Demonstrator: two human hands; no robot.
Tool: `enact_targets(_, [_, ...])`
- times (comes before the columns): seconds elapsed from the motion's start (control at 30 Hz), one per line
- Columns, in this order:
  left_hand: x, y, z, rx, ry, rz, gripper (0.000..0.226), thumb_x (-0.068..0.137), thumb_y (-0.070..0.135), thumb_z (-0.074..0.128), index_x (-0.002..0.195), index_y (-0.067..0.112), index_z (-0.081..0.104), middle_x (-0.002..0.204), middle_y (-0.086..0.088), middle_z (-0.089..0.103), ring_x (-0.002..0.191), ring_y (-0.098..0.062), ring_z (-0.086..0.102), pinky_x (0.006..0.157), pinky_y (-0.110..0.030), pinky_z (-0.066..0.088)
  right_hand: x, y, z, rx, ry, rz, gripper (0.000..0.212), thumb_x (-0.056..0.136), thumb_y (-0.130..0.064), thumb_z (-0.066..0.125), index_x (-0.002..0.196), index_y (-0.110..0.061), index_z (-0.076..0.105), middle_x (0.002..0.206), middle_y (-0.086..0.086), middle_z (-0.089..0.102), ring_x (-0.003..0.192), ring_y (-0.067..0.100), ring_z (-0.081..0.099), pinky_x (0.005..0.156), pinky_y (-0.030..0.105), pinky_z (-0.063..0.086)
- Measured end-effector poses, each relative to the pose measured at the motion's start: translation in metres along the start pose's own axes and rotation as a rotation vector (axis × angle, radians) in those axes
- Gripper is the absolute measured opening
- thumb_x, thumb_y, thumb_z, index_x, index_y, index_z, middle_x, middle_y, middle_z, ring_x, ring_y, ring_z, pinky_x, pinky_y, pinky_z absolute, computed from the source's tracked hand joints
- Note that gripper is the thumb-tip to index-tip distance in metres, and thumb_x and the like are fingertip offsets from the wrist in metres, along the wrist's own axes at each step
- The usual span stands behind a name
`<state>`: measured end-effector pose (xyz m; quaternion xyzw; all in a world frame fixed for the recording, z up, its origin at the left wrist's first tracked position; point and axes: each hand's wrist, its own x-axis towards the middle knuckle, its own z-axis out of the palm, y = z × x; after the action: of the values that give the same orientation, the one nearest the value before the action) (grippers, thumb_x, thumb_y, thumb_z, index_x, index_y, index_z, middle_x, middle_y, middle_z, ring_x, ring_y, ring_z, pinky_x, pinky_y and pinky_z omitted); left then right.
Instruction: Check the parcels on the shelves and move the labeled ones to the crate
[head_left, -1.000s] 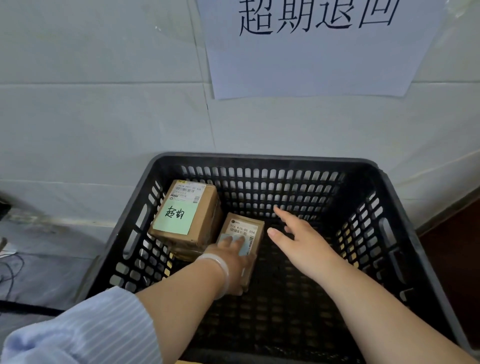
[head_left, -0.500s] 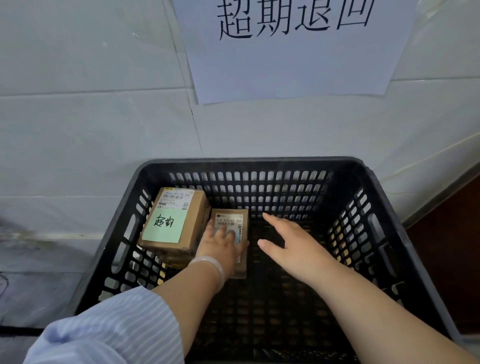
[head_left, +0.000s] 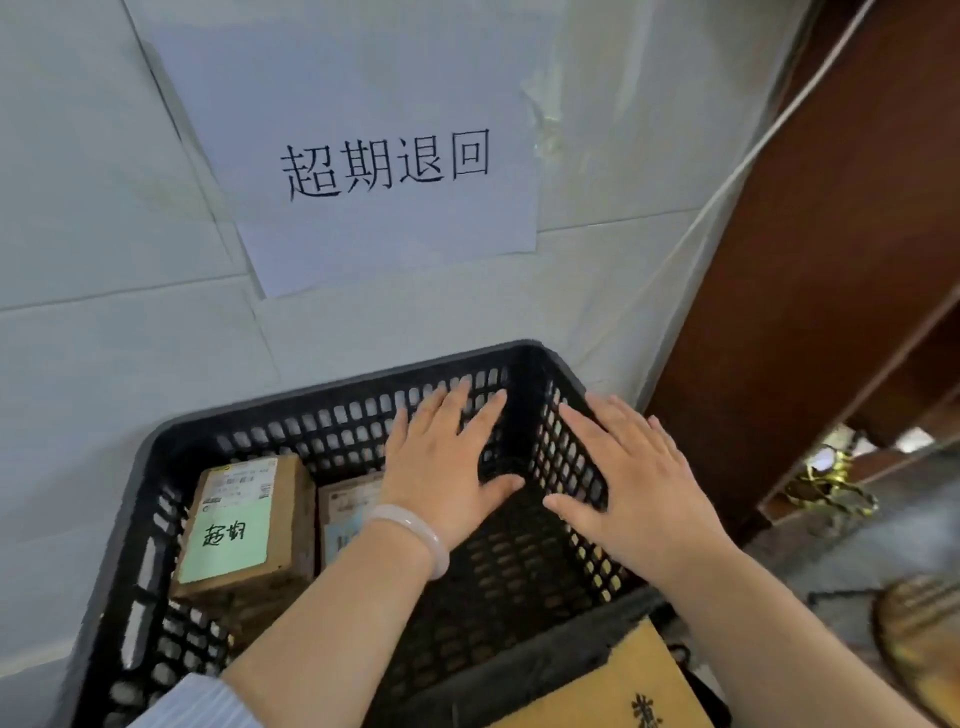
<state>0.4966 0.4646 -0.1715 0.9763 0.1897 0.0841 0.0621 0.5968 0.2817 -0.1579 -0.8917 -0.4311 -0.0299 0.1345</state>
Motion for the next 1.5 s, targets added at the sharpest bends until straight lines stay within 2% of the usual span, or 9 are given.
enact_targets(0.27, [0.0, 0.175, -0.005, -0.143, 0.07, 0.513, 0.085, 0.088, 0.071, 0.042, 0.154, 0.042, -0.003, 0.165, 0.0, -0.001, 0.151, -0.024, 0.001, 0.121, -0.05, 0.01, -0.165, 0.063, -0.071, -0.142, 0.176, 0.475, 0.094, 0.077, -0.082, 0.041, 0.149, -0.047, -0.01, 0.159, -0.018, -0.01, 0.146, 0.005, -0.016, 0.121, 0.04, -0.004])
enact_targets(0.37, [-0.026, 0.246, -0.01, -0.205, 0.037, 0.679, 0.083, 0.088, 0.07, 0.044, 0.154, 0.043, 0.0, 0.165, 0.002, -0.002, 0.151, -0.021, -0.004, 0.121, -0.051, 0.003, -0.237, 0.073, -0.098, -0.213, 0.234, 0.607, 0.096, 0.076, -0.083, 0.04, 0.149, -0.047, -0.01, 0.159, -0.018, -0.009, 0.146, 0.007, -0.016, 0.121, 0.039, -0.006])
enact_targets(0.53, [-0.091, 0.344, -0.039, -0.198, 0.14, 0.944, 0.085, 0.088, 0.071, 0.042, 0.154, 0.042, -0.004, 0.165, -0.002, -0.002, 0.151, -0.022, -0.001, 0.121, -0.047, 0.004, -0.357, 0.071, -0.131, -0.256, 0.361, 0.835, 0.099, 0.074, -0.083, 0.042, 0.148, -0.047, -0.012, 0.161, -0.014, -0.01, 0.147, 0.007, -0.016, 0.121, 0.04, -0.003])
enact_targets(0.73, [-0.205, 0.437, -0.062, -0.316, 0.128, 1.152, 0.086, 0.087, 0.068, 0.047, 0.154, 0.042, -0.001, 0.165, -0.004, 0.0, 0.151, -0.023, -0.001, 0.12, -0.049, 0.003, -0.489, 0.031, -0.168, -0.321, 0.461, 1.049, 0.098, 0.08, -0.074, 0.052, 0.147, -0.047, -0.015, 0.16, -0.016, -0.015, 0.145, 0.005, -0.019, 0.121, 0.037, -0.006])
enact_targets(0.93, [-0.347, 0.516, -0.089, -0.444, 0.072, 1.393, 0.086, 0.088, 0.067, 0.048, 0.153, 0.045, -0.004, 0.165, 0.0, -0.006, 0.151, -0.023, -0.005, 0.12, -0.049, -0.003, -0.626, -0.031, -0.198, -0.526, 0.541, 1.315, 0.101, 0.069, -0.08, 0.037, 0.154, -0.036, 0.007, 0.162, -0.004, 0.014, 0.149, 0.019, 0.013, 0.12, 0.046, 0.013])
enact_targets(1.07, [-0.426, 0.556, -0.108, -0.521, 0.045, 1.563, 0.086, 0.088, 0.067, 0.049, 0.151, 0.048, -0.006, 0.165, 0.001, -0.003, 0.151, -0.022, -0.002, 0.121, -0.049, 0.003, -0.698, -0.073, -0.222, -0.611, 0.606, 1.504, 0.101, 0.076, -0.074, 0.052, 0.153, -0.038, -0.003, 0.162, -0.005, 0.007, 0.149, 0.016, 0.003, 0.121, 0.043, 0.008])
enact_targets(1.17, [-0.473, 0.582, -0.125, -0.655, -0.021, 1.673, 0.084, 0.088, 0.065, 0.05, 0.151, 0.049, -0.003, 0.165, 0.005, -0.003, 0.151, -0.02, -0.002, 0.122, -0.047, 0.003, -0.732, -0.103, -0.239, -0.664, 0.645, 1.594, 0.1, 0.08, -0.07, 0.053, 0.148, -0.043, -0.015, 0.162, -0.009, -0.005, 0.148, 0.011, -0.01, 0.121, 0.04, -0.002])
enact_targets(1.33, [-0.546, 0.614, -0.147, -0.777, -0.101, 1.866, 0.083, 0.088, 0.064, 0.051, 0.151, 0.049, 0.0, 0.165, 0.007, -0.004, 0.151, -0.015, -0.006, 0.123, -0.044, -0.002, -0.778, -0.147, -0.259, -0.784, 0.712, 1.742, 0.095, 0.085, -0.062, 0.055, 0.149, -0.043, -0.013, 0.16, -0.016, -0.012, 0.141, 0.0, -0.021, 0.12, 0.034, -0.007])
enact_targets(1.5, [-0.617, 0.637, -0.171, -0.888, -0.216, 2.075, 0.079, 0.09, 0.062, 0.05, 0.151, 0.048, 0.003, 0.164, 0.01, -0.004, 0.151, -0.015, -0.006, 0.123, -0.042, 0.0, -0.812, -0.182, -0.269, -0.91, 0.773, 1.904, 0.086, 0.088, -0.06, 0.05, 0.15, -0.043, -0.008, 0.161, -0.014, -0.002, 0.146, 0.003, -0.011, 0.122, 0.034, -0.001])
